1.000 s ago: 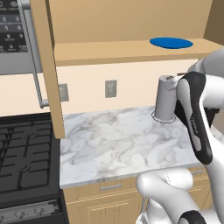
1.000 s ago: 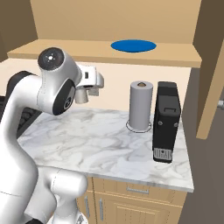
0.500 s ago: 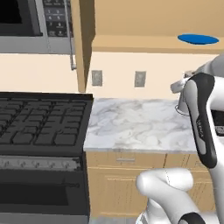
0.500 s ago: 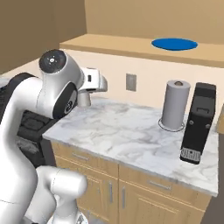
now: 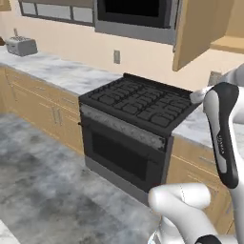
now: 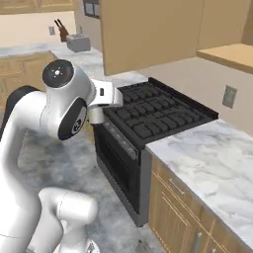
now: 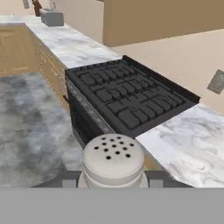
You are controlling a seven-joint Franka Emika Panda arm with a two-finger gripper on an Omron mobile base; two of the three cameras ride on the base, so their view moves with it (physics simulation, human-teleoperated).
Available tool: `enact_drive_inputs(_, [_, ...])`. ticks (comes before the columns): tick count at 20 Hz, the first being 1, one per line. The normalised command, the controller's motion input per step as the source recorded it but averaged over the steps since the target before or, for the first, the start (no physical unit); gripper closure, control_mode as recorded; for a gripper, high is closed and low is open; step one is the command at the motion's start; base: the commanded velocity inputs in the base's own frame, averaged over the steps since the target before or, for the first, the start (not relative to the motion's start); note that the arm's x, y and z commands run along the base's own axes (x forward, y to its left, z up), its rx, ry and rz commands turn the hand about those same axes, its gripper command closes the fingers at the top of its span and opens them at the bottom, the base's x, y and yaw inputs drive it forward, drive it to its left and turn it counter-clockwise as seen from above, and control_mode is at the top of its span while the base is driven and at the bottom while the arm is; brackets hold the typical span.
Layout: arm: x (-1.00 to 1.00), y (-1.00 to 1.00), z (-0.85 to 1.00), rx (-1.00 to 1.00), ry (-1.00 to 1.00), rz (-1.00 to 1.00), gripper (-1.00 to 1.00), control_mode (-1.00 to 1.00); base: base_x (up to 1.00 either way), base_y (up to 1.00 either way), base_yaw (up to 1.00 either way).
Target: The dining table condiment station is running low on shaker. Refill the condiment station by opening the cabinet and taking the shaker from the cabinet and placing it on the dining table.
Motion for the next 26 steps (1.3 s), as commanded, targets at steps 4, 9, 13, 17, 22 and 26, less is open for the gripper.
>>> enact_drive_inputs(4, [0.00,0.00,0.00,0.00,0.00,0.00,1.00,1.00,-0.12,0.37,0.99])
enact_drive_inputs(9, [0.00,0.00,0.00,0.00,0.00,0.00,1.00,1.00,0.02,0.31,0.91])
enact_drive_inputs(13, [0.00,0.00,0.00,0.00,0.00,0.00,1.00,1.00,0.20,0.16,0.84])
enact_drive_inputs(17, [0.00,0.00,0.00,0.00,0.00,0.00,1.00,1.00,0.10,0.12,0.83])
enact_drive_inputs(22, [0.00,0.00,0.00,0.00,0.00,0.00,1.00,1.00,0.21,0.42,0.76])
enact_drive_inputs(26, [0.00,0.00,0.00,0.00,0.00,0.00,1.00,1.00,0.40,0.93,0.58])
